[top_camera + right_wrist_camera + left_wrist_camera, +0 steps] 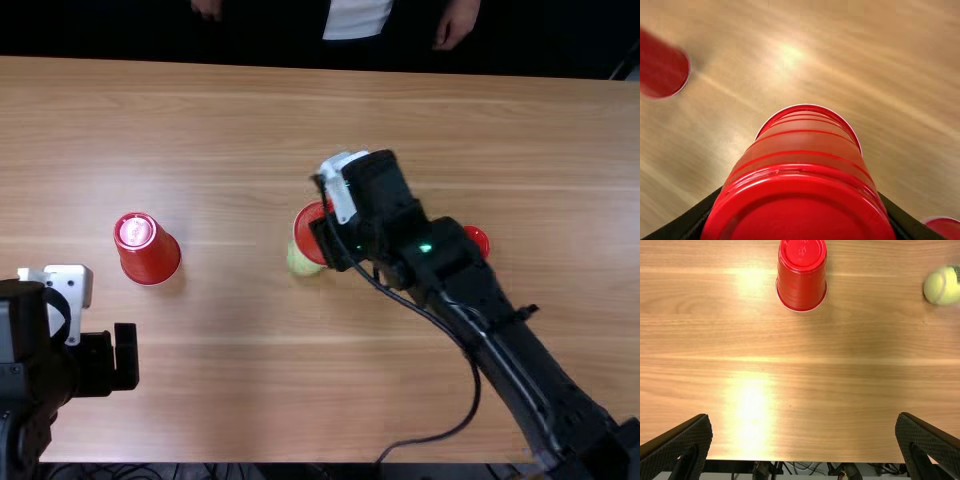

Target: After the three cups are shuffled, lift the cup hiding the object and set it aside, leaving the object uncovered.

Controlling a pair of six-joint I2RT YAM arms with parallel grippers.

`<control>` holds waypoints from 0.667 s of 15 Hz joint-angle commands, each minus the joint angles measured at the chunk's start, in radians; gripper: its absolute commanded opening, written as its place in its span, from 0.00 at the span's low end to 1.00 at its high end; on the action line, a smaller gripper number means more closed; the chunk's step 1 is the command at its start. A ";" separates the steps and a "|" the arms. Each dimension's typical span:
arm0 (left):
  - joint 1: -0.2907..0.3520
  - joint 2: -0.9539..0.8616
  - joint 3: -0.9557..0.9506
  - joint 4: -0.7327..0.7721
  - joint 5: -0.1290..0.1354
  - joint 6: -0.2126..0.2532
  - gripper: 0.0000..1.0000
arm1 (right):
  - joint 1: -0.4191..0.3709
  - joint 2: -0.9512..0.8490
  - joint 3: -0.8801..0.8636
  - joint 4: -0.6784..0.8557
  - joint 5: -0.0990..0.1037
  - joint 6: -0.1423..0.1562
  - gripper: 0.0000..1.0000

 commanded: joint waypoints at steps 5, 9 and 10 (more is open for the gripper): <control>-0.002 -0.011 -0.015 0.000 0.005 -0.010 1.00 | -0.047 -0.198 -0.151 -0.012 0.002 0.003 0.03; -0.004 -0.011 -0.015 0.000 0.005 -0.010 1.00 | -0.042 -0.247 -0.315 -0.008 0.002 0.007 0.03; -0.004 -0.011 -0.015 0.000 0.005 -0.010 1.00 | -0.040 -0.247 -0.354 0.003 0.002 0.009 0.03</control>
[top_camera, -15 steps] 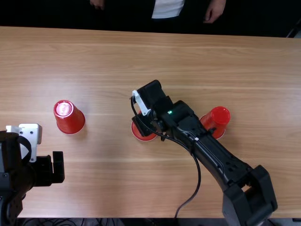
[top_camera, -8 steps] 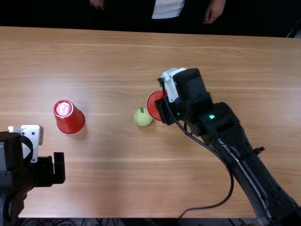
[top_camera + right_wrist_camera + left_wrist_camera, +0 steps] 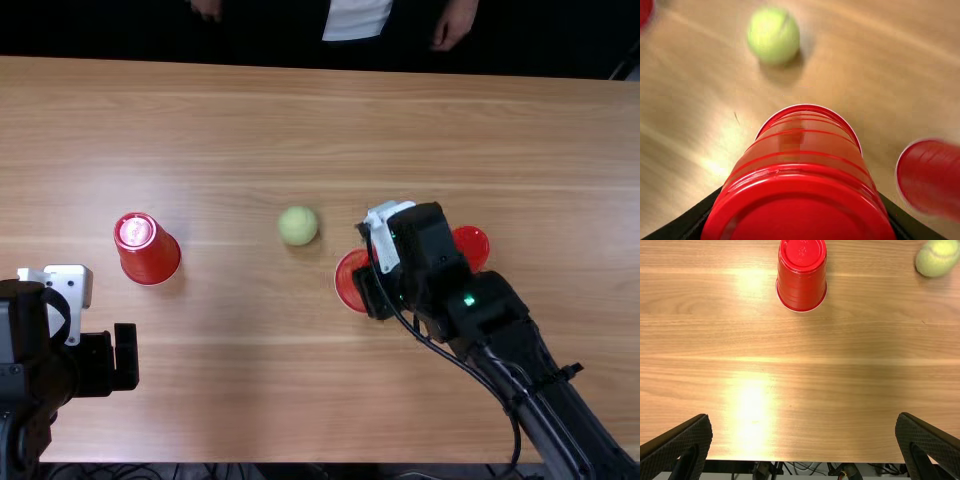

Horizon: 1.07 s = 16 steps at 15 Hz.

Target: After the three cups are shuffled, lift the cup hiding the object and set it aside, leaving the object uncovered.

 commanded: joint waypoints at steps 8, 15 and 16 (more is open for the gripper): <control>-0.003 -0.012 -0.015 0.000 0.005 -0.011 1.00 | 0.056 0.096 -0.106 0.012 -0.001 0.011 0.10; -0.003 -0.012 -0.016 0.000 0.003 -0.011 1.00 | 0.073 0.108 -0.129 0.012 -0.001 0.009 1.00; -0.003 -0.012 -0.016 0.000 0.003 -0.011 1.00 | 0.074 0.107 -0.124 0.012 -0.001 0.009 1.00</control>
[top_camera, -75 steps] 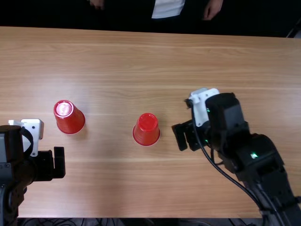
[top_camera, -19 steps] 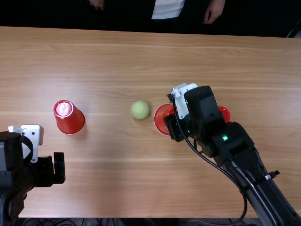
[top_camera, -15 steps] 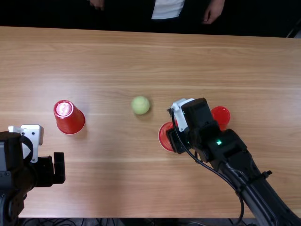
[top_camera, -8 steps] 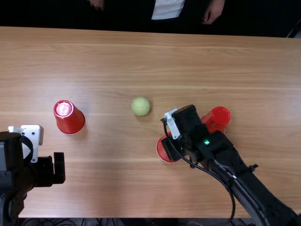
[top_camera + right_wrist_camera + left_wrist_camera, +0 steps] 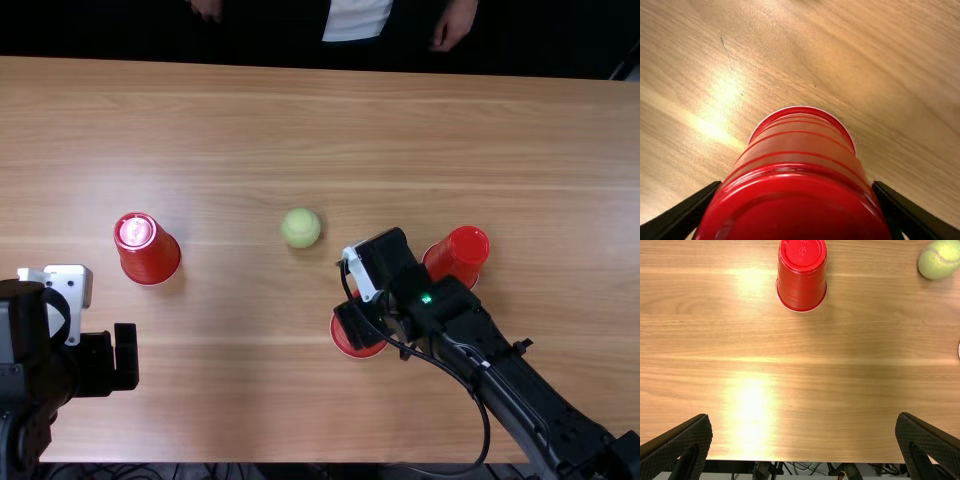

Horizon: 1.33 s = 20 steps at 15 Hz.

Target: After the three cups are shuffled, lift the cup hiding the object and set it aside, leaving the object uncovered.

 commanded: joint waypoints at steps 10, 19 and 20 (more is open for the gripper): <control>-0.004 -0.013 -0.033 0.017 0.005 -0.011 1.00 | -0.112 -0.234 0.149 0.002 0.004 0.003 1.00; -0.004 -0.026 -0.062 0.022 0.019 -0.002 1.00 | -0.381 -0.610 0.093 -0.209 0.039 -0.008 1.00; -0.004 -0.033 -0.069 0.022 0.019 -0.002 1.00 | -0.413 -0.643 0.077 -0.244 0.039 -0.008 1.00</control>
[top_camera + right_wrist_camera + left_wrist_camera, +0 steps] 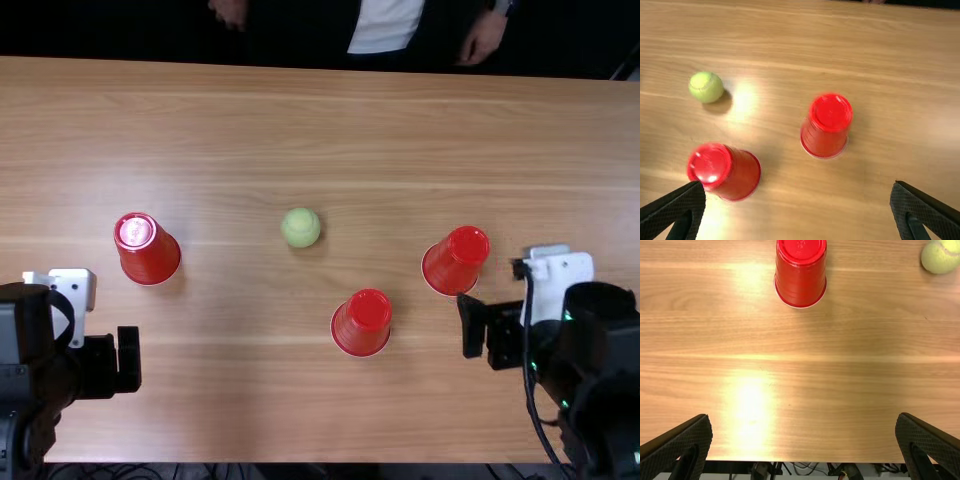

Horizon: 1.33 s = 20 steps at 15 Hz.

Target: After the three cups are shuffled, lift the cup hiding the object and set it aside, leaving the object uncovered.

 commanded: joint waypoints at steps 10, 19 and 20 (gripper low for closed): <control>-0.012 -0.346 -0.299 0.103 0.018 -0.004 1.00 | -0.077 -0.490 -0.325 -0.041 0.007 0.010 1.00; 0.004 -0.884 -0.724 0.379 -0.002 -0.002 1.00 | -0.157 -0.936 -0.598 0.125 0.066 0.008 1.00; 0.007 -0.906 -0.751 0.410 -0.004 -0.002 1.00 | -0.163 -0.936 -0.599 0.152 0.068 0.006 1.00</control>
